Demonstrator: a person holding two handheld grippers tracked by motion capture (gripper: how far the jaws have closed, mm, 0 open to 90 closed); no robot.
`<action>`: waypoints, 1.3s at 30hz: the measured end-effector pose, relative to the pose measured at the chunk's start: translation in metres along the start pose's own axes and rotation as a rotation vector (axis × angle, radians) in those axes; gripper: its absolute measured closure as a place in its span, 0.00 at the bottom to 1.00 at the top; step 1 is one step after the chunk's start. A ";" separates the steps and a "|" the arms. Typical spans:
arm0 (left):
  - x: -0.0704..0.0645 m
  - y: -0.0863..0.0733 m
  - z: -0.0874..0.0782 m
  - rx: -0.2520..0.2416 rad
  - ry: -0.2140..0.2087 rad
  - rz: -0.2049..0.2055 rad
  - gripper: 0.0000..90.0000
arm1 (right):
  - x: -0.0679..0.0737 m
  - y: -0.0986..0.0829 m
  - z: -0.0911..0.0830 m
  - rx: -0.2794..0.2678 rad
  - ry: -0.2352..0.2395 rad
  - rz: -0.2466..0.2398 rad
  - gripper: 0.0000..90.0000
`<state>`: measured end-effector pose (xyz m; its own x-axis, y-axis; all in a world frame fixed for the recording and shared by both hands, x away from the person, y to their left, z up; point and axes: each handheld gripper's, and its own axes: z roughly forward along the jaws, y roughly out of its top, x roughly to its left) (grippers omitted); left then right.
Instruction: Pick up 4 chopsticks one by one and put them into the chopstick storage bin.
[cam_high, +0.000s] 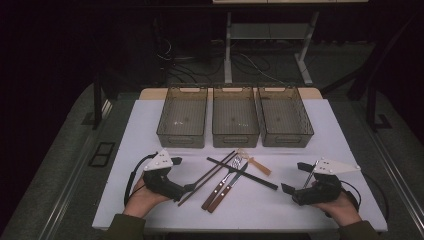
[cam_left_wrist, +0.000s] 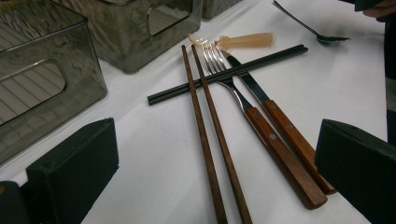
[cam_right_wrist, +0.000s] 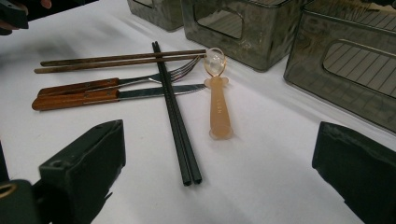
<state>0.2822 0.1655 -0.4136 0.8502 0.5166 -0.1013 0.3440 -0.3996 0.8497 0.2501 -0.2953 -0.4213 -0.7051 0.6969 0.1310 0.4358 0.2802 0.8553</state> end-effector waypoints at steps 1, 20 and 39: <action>0.000 0.000 0.000 0.000 0.000 0.000 0.00 | 0.000 0.000 0.000 0.000 0.000 0.000 0.03; 0.001 0.004 0.003 0.002 -0.007 -0.010 0.00 | -0.002 0.001 -0.001 -0.015 0.018 0.013 0.03; 0.009 0.013 0.011 -0.004 0.013 -0.002 0.14 | -0.003 0.002 0.000 -0.014 0.019 0.029 0.03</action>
<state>0.2983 0.1567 -0.4094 0.8442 0.5273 -0.0963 0.3443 -0.3957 0.8514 0.2526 -0.2965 -0.4205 -0.7027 0.6921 0.1651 0.4487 0.2510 0.8577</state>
